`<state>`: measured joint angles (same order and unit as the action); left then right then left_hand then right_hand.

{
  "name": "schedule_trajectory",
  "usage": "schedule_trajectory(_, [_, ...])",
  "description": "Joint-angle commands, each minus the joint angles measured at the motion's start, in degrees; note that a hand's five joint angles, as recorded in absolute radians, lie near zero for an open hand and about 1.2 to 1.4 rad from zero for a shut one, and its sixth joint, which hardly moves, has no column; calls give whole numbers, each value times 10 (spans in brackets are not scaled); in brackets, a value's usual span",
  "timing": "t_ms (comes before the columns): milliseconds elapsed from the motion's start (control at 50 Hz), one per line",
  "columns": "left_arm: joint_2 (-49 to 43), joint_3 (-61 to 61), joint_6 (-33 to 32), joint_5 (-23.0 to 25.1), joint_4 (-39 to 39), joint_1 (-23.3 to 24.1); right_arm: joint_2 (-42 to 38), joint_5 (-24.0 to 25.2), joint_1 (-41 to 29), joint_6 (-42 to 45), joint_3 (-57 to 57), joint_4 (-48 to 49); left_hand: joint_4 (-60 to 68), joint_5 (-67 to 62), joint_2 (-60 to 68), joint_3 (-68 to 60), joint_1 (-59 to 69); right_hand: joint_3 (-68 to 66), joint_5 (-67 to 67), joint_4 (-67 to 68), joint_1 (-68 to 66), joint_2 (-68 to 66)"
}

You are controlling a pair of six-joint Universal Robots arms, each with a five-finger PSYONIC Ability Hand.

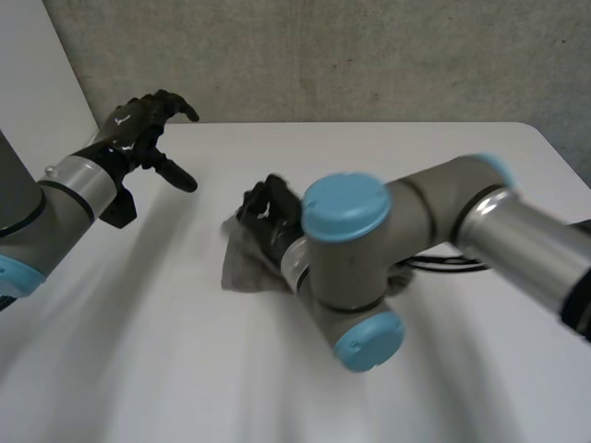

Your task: Fold the towel.

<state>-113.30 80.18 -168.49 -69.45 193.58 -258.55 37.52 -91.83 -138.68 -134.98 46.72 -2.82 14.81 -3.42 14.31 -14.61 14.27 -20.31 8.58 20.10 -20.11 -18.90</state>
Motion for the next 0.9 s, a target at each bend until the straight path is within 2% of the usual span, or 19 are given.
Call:
schedule_trajectory(20, [-27,0,-3,0,1,2,-22,-40,41,-7,3,-31,-41,27,-36,39,-35,97,-80,-95,95,83])
schedule_trajectory(60, [-41,-3,-3,3,0,2,-11,-42,64,-19,19,-39,-28,14,-23,26,-22,97,-80,-95,95,83])
schedule_trajectory(100, [-47,-1,-3,5,0,2,33,-34,106,-61,70,-41,-21,7,-16,19,-15,92,-75,-90,90,78])
schedule_trajectory(160, [-56,3,-4,7,2,4,60,-29,126,-85,105,-38,-14,0,-9,12,-9,82,-65,-80,80,68])
schedule_trajectory(200, [-62,3,-5,11,2,11,107,-5,169,-123,178,-27,-12,-2,-7,10,-7,65,-48,-63,63,51])
schedule_trajectory(220, [-69,3,-6,14,2,23,107,-5,170,-123,179,-27,-11,-3,-6,9,-5,65,-48,-63,63,51])
schedule_trajectory(260, [-75,3,-7,19,2,34,145,44,201,-149,255,-3,-11,-3,-6,9,-5,28,-11,-26,26,14])
schedule_trajectory(280, [-76,3,-7,19,2,34,145,45,201,-149,255,-3,-11,-3,-6,9,-5,28,-11,-26,26,14])
schedule_trajectory(320, [-85,3,-16,22,0,49,177,85,227,-172,331,41,-11,-3,-6,9,-5,-24,41,26,-26,-38])
schedule_trajectory(440, [-104,8,-67,20,-4,60,203,108,253,-212,414,127,-16,2,-11,14,-10,-95,112,97,-97,-109])
schedule_trajectory(480, [-105,13,-78,18,-3,61,205,112,263,-230,439,169,-16,2,-11,14,-10,-198,216,200,-200,-212])
schedule_trajectory(500, [-105,13,-78,18,-3,61,205,112,263,-230,439,169,-16,2,-11,14,-10,-199,216,201,-201,-213])
schedule_trajectory(520, [-105,17,-86,17,-3,61,202,115,264,-236,444,181,-16,2,-11,14,-10,-280,298,283,-282,-295])
schedule_trajectory(600, [-104,23,-91,16,-2,61,197,119,264,-241,450,186,-22,8,-17,20,-17,-350,368,352,-352,-364])
schedule_trajectory(640, [-103,25,-91,16,-2,61,194,119,266,-241,456,188,-22,8,-17,20,-17,-543,560,545,-545,-557])
schedule_trajectory(680, [-102,27,-91,16,-2,61,197,119,266,-241,462,190,-22,8,-17,20,-17,-596,614,598,-598,-610])
schedule_trajectory(820, [-90,28,-84,15,-3,61,234,129,295,-223,497,170,-31,17,-26,29,-25,-597,614,599,-599,-611])
schedule_trajectory(900, [-78,24,-83,15,-3,61,278,130,357,-146,509,82,-34,20,-29,32,-29,-597,614,599,-599,-611])
